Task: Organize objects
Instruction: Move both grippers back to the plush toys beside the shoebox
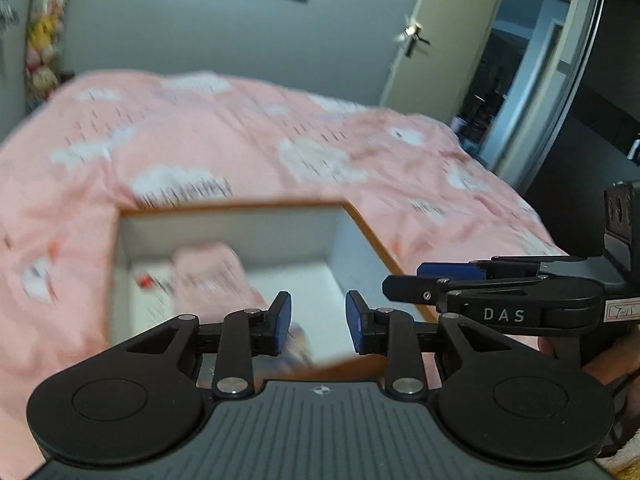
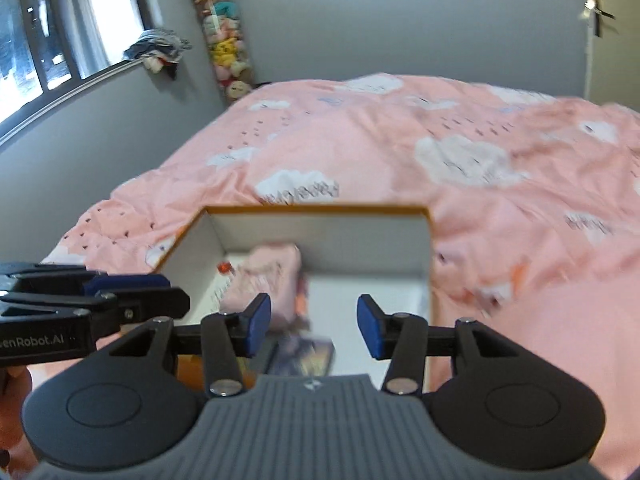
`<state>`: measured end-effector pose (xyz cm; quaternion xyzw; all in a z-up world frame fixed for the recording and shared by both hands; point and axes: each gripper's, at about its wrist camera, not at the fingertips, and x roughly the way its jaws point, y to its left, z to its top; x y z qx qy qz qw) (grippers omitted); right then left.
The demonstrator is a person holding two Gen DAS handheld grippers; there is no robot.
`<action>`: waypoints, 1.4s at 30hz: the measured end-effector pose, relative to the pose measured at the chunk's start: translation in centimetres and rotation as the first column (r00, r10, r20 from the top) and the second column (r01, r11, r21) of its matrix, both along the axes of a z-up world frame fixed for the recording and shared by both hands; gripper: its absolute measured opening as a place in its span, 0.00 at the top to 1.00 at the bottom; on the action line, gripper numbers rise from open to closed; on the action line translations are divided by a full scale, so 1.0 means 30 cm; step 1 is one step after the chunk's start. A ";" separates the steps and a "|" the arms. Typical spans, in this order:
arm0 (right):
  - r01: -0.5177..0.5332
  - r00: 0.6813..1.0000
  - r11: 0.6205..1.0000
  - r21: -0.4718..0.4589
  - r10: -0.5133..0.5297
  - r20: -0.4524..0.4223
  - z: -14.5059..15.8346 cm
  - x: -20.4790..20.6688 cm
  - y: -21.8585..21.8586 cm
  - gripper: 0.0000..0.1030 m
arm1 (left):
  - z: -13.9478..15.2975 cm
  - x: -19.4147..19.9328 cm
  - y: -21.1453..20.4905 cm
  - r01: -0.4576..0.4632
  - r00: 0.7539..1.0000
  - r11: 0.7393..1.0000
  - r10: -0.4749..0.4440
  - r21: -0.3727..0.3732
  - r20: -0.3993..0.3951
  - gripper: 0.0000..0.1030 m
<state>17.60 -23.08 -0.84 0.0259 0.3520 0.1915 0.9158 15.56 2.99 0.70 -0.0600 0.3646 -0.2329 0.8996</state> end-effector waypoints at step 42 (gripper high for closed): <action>0.201 0.916 0.977 0.076 -0.160 -0.367 -0.395 -0.238 -0.233 0.51 | -0.513 -0.024 -0.125 -0.201 0.760 0.974 0.086 -0.108 -0.644 0.28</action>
